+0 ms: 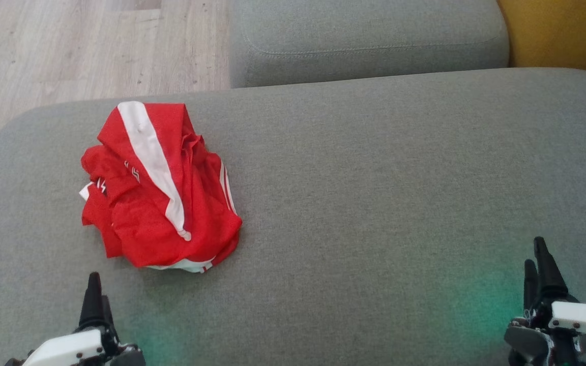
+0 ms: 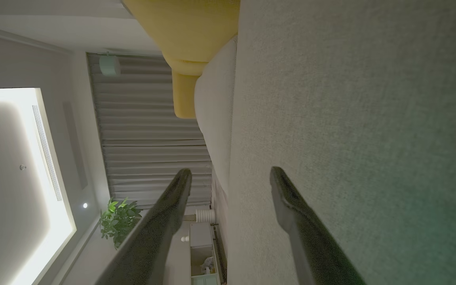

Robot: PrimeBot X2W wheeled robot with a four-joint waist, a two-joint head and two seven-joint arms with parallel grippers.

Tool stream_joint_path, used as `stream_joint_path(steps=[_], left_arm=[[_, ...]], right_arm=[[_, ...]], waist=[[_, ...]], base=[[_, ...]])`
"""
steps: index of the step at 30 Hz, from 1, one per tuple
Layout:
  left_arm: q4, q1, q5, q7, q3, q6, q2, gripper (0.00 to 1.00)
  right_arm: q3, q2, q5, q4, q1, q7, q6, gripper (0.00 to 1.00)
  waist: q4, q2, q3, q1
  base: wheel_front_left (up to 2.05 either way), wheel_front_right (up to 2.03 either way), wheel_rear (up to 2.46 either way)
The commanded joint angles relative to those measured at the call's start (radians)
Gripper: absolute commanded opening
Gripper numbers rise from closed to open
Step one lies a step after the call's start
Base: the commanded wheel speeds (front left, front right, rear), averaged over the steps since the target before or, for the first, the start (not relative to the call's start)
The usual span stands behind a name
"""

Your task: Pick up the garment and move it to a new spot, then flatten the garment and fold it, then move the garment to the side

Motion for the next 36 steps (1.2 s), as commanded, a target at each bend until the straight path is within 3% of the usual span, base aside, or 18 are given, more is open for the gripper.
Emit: stream_joint_path(steps=[1, 11, 20, 36], left_arm=[[-0.039, -0.042, 0.012, -0.008, 0.003, -0.001, 0.006, 1.0], [-0.056, -0.053, 0.085, -0.038, 0.027, -0.002, 0.006, 1.0], [-0.127, -0.063, 0.218, -0.064, 0.042, 0.02, 0.007, 1.0], [-0.233, -0.066, 0.543, -0.112, -0.081, 0.052, 0.008, 1.0]], right_arm=[[0.001, -0.006, -0.018, -0.043, -0.037, -0.011, 0.0, 1.0], [-0.004, -0.006, -0.156, -0.079, -0.042, -0.04, 0.0, 1.0], [0.018, -0.007, -0.328, -0.139, -0.042, -0.067, 0.0, 1.0], [0.052, -0.008, -0.654, -0.219, -0.037, -0.114, 0.0, 1.0]], waist=[[0.001, 0.0, 0.0, 0.0], [0.005, 0.0, 0.001, 0.0], [0.002, 0.0, 0.003, 0.0], [0.0, 0.0, 0.001, 0.0]], base=[[0.0, 0.0, 0.0], [0.0, 0.0, 0.0], [0.0, 0.0, 0.0], [0.0, 0.0, 0.0]])
